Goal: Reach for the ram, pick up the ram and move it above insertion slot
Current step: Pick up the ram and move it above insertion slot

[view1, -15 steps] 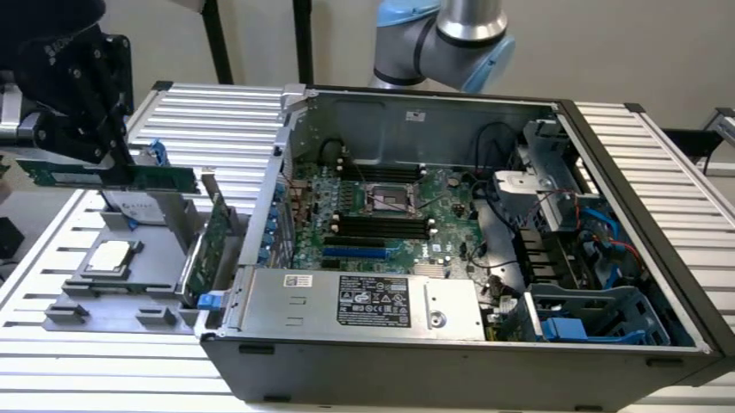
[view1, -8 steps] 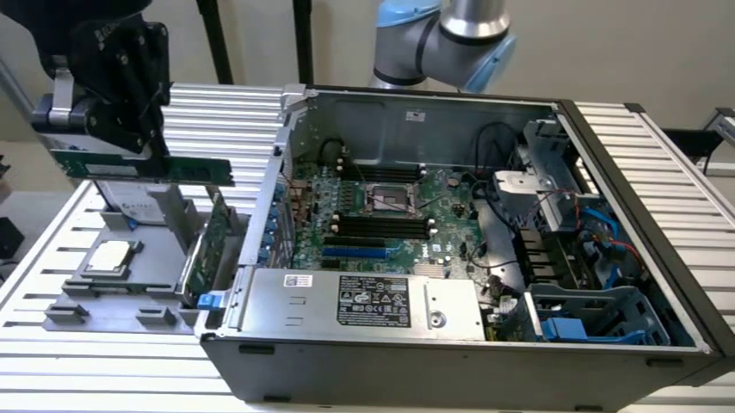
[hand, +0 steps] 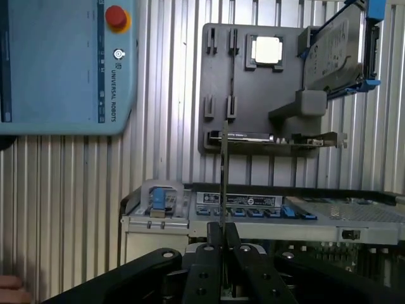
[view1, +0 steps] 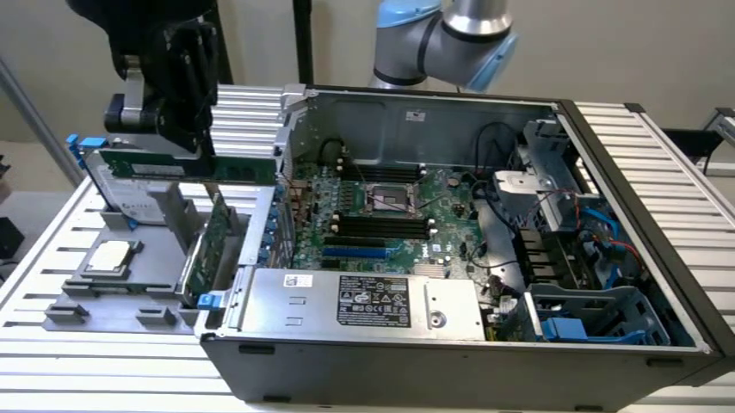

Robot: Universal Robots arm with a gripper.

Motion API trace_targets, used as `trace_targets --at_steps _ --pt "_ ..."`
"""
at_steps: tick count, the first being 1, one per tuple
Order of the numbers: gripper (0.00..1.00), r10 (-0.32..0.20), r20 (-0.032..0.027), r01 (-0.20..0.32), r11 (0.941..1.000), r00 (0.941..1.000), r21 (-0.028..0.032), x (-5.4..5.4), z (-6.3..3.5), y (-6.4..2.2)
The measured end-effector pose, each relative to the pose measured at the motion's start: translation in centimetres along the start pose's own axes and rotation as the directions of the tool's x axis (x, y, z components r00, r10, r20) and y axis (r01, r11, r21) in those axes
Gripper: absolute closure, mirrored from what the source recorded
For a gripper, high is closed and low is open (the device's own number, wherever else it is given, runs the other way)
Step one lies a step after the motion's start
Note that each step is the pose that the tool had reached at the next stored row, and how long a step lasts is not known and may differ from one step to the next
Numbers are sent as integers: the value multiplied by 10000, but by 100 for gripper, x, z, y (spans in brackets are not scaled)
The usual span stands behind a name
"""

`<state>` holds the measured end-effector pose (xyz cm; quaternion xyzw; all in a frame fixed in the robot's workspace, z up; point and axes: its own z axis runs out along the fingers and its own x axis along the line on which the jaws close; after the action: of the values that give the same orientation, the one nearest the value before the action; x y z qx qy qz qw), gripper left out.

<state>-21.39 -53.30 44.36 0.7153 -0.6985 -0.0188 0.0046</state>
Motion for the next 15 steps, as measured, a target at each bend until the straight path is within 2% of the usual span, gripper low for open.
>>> trace_targets --at_steps 15 --pt "86 0 1 0 10000 10000 0 -7 -21 -681"
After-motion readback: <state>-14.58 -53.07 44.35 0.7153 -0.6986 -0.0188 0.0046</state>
